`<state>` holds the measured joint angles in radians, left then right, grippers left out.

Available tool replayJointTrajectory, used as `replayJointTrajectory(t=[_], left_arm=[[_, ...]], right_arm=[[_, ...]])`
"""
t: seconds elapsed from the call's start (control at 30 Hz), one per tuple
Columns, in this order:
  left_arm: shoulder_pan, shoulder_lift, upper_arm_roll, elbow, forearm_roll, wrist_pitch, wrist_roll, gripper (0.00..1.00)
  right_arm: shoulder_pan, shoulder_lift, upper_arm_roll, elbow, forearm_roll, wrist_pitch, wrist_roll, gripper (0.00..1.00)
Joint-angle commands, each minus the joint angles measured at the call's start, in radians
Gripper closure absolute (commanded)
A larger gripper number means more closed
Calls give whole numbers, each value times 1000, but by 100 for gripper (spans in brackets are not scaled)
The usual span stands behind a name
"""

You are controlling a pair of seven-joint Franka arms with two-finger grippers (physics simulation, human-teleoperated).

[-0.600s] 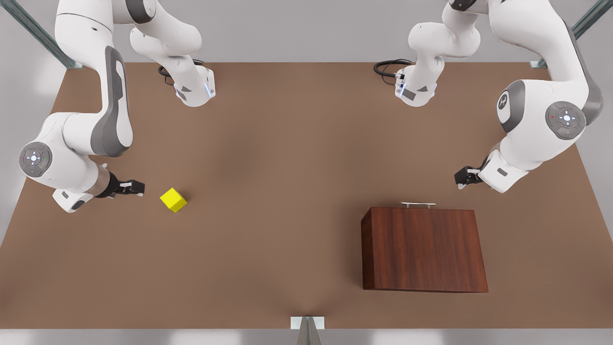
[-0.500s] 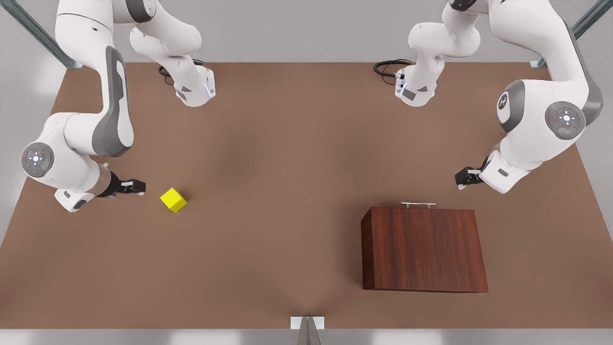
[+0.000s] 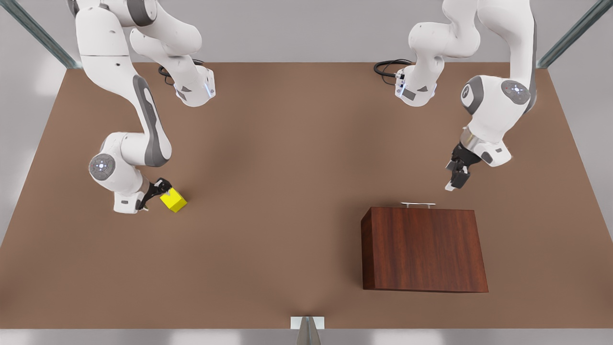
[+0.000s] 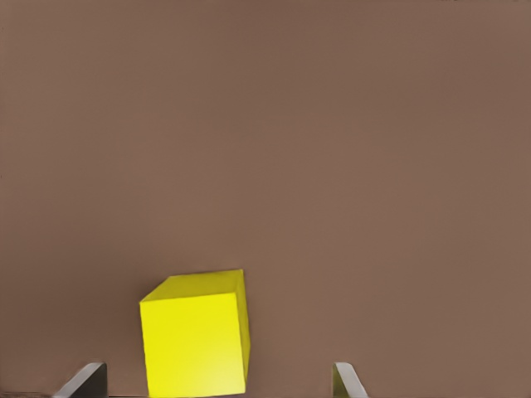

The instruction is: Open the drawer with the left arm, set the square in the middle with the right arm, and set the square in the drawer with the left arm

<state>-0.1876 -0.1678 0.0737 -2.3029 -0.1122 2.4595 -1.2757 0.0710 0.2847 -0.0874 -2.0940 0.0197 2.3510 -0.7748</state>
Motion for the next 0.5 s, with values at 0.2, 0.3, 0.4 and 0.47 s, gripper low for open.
replayJointTrajectory(t=[0.2,0.3,0.4,0.47], left_arm=[[-15,48,-25,-110,-43,138,-63,0],[-27,82,-26,-113,-55,188,-91,0],[-33,105,-26,-113,-58,208,-94,0],[-36,136,-26,-113,-66,239,-99,0]], right_arm=[[7,59,0,-3,3,54,-95,0],[13,71,2,-14,3,54,-141,0],[30,70,2,-32,6,68,-141,0],[43,73,2,-47,8,102,-141,0]])
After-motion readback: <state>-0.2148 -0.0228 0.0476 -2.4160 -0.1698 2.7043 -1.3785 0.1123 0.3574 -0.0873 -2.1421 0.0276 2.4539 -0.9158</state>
